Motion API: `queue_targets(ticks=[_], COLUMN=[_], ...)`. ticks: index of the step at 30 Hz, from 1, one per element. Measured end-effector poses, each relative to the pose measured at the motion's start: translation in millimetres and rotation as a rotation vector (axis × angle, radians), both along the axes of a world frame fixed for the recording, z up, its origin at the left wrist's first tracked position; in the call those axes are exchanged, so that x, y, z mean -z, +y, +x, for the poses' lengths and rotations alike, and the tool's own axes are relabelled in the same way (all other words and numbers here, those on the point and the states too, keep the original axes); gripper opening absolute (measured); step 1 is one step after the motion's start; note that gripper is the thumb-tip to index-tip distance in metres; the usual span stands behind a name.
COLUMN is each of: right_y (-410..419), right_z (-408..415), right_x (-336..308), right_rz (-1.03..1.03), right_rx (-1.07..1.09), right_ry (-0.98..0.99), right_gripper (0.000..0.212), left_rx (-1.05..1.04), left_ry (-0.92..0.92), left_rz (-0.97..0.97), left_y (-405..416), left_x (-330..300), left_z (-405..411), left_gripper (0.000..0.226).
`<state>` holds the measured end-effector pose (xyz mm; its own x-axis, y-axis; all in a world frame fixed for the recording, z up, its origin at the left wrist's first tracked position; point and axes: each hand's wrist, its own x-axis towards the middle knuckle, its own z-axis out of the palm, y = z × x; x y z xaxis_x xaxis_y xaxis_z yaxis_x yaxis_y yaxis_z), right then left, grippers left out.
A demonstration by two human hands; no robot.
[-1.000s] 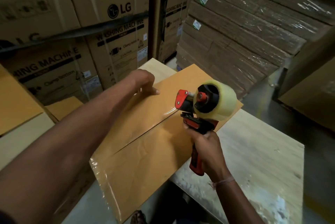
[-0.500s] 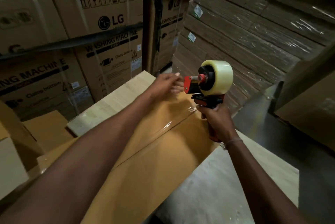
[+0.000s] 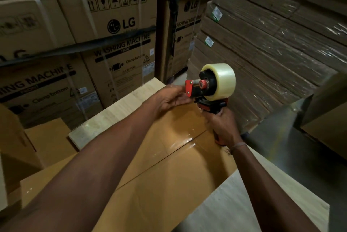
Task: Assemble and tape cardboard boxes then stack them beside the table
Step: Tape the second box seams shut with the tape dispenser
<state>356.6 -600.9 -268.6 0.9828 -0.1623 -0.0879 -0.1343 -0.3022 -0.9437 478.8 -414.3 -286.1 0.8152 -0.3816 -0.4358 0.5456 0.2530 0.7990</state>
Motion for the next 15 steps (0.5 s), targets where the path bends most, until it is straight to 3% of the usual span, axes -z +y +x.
queue_targets(ticks=[4,15], right_y=[0.7,-4.2], right_z=[4.1,6.3], right_x=[1.1,5.8], right_rz=[-0.017,-0.058], right_rx=[0.014,0.041], right_ry=[-0.012,0.012], right_gripper=[0.031,0.018], left_rx=[-0.021,-0.224], left_ry=[0.033,-0.062], left_rz=[0.039,0.371], left_y=[-2.7,-20.4], left_x=[3.9,-0.3], left_z=[12.0,25.3], left_gripper=[0.009,0.007])
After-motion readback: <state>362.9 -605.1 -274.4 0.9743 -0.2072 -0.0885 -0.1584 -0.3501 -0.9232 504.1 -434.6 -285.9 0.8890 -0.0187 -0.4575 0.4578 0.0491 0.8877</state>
